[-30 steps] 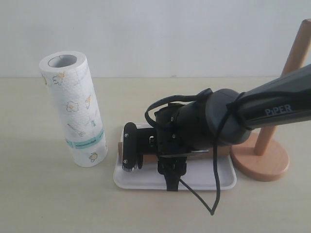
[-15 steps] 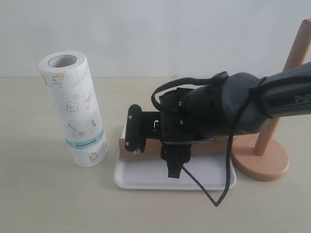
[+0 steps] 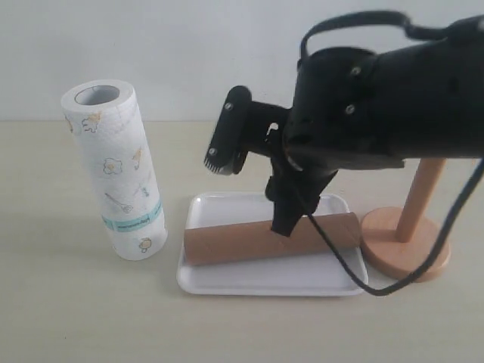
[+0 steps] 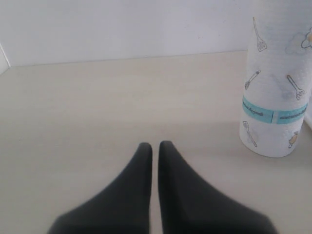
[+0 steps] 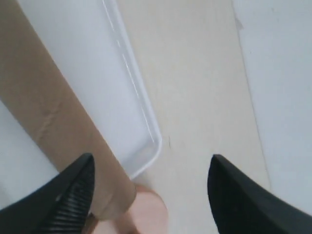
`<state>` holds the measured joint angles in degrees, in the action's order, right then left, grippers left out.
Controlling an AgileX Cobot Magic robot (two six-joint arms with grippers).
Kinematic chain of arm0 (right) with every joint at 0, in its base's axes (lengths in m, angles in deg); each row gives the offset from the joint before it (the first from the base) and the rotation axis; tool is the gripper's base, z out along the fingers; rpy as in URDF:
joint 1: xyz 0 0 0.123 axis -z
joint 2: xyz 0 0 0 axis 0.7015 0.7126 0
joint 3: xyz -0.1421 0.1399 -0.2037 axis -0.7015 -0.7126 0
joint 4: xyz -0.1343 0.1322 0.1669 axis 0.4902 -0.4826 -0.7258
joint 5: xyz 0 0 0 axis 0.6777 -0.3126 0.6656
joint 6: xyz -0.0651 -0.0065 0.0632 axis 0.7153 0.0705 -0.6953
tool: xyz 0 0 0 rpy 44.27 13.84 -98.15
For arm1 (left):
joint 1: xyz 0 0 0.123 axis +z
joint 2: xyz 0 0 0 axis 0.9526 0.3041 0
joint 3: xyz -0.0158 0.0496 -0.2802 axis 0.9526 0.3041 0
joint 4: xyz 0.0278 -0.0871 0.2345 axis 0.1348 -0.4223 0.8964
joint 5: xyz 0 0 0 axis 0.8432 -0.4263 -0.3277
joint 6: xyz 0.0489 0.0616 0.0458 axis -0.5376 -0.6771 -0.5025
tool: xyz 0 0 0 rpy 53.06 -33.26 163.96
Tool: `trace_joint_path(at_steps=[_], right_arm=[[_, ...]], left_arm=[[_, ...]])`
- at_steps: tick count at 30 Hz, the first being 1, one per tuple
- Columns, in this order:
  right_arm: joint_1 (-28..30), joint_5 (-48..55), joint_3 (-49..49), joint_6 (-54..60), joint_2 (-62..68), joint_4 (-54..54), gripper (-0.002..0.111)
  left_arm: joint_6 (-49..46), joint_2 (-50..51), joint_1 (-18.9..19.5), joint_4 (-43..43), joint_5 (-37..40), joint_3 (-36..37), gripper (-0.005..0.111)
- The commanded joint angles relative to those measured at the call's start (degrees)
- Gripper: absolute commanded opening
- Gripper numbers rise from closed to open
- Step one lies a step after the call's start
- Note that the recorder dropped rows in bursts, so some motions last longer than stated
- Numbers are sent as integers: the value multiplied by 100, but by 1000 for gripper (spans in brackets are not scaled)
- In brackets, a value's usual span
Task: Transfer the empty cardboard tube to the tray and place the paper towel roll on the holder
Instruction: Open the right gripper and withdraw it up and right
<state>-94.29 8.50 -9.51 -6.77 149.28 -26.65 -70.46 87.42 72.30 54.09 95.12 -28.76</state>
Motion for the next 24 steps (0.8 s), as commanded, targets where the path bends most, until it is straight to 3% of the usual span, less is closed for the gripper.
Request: trace_joint_path(at_steps=[1,6,7,17,24], right_arm=[[-8,869,40,54,-752,-586,48],[-8,1205,40,54,-1647,-1747,4],[-8,1277,40,80,-1856,-2083,0],[-8,1770,5,-104,-3808,-4247,0],[-8,1736,5,-106,-4724,-4595,0]], left_arm=[[6,-15,5,-65,-76,18,4],[6,-15,5,-65,-76,18,4],[6,-15,5,-65,-76,18,4],[6,-15,5,-65,-76,18,4],[6,-15,5,-65,-76,18,4]])
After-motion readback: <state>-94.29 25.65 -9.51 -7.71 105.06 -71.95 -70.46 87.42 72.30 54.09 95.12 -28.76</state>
